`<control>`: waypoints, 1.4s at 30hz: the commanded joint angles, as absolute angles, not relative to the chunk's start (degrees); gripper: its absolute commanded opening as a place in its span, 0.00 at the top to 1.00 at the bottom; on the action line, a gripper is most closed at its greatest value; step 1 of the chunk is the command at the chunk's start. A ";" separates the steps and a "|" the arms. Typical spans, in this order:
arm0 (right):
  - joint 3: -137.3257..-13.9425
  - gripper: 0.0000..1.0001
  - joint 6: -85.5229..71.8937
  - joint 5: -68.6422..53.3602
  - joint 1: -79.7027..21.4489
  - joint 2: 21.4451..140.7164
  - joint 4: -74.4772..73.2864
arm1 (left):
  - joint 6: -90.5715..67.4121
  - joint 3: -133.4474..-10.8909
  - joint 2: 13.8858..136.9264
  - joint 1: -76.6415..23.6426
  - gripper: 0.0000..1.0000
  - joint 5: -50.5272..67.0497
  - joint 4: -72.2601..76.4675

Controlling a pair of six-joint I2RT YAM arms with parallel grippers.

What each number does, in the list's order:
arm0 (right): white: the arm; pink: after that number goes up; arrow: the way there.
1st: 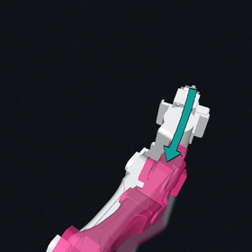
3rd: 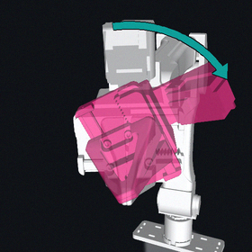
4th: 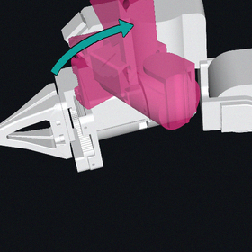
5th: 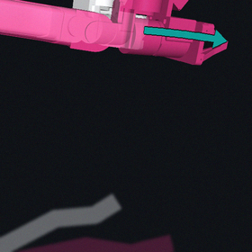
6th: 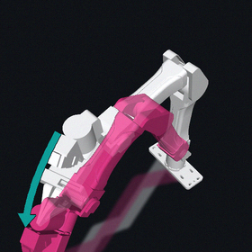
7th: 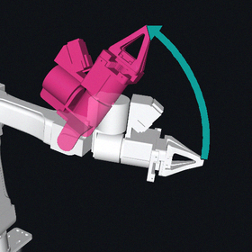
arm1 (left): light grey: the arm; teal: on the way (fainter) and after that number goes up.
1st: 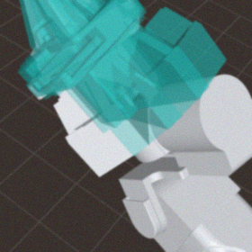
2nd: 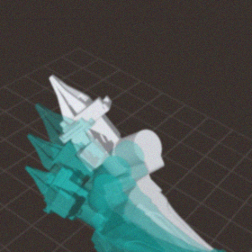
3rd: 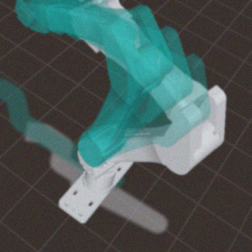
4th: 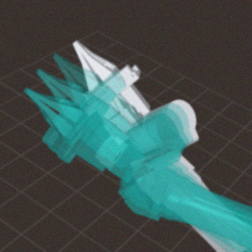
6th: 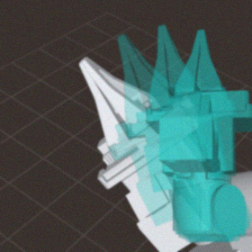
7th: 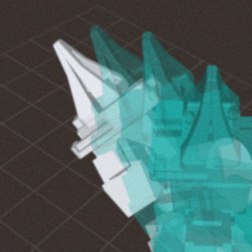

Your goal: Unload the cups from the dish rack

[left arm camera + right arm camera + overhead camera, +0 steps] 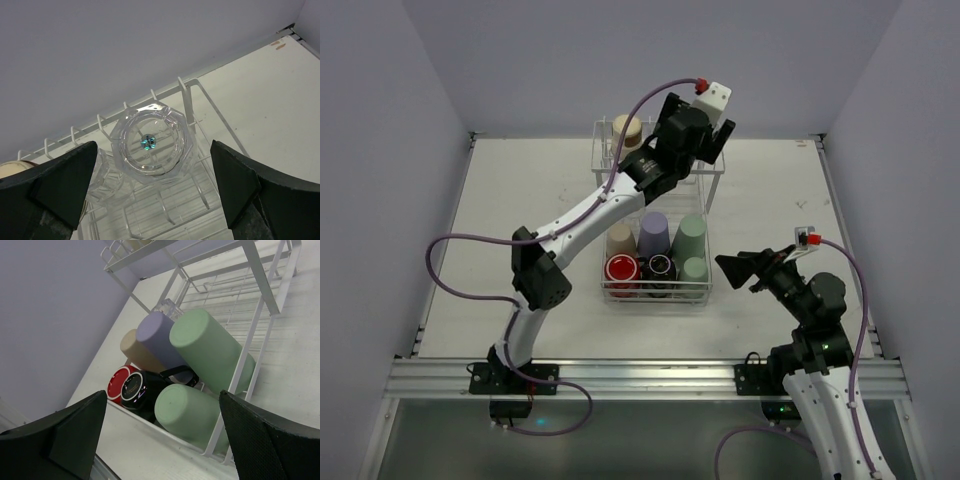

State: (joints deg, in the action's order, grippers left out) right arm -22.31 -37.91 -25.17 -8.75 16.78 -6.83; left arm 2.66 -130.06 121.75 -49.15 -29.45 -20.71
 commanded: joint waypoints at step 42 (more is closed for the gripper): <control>-27.42 0.07 -45.70 -28.83 -8.96 22.67 4.74 | 0.53 -134.48 118.13 -45.53 0.69 -18.20 -10.55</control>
State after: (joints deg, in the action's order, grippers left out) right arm -25.23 -41.87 -26.76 -8.95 21.12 -1.06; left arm 1.61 -131.81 125.10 -46.00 -19.99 -16.80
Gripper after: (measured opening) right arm 0.930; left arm 0.747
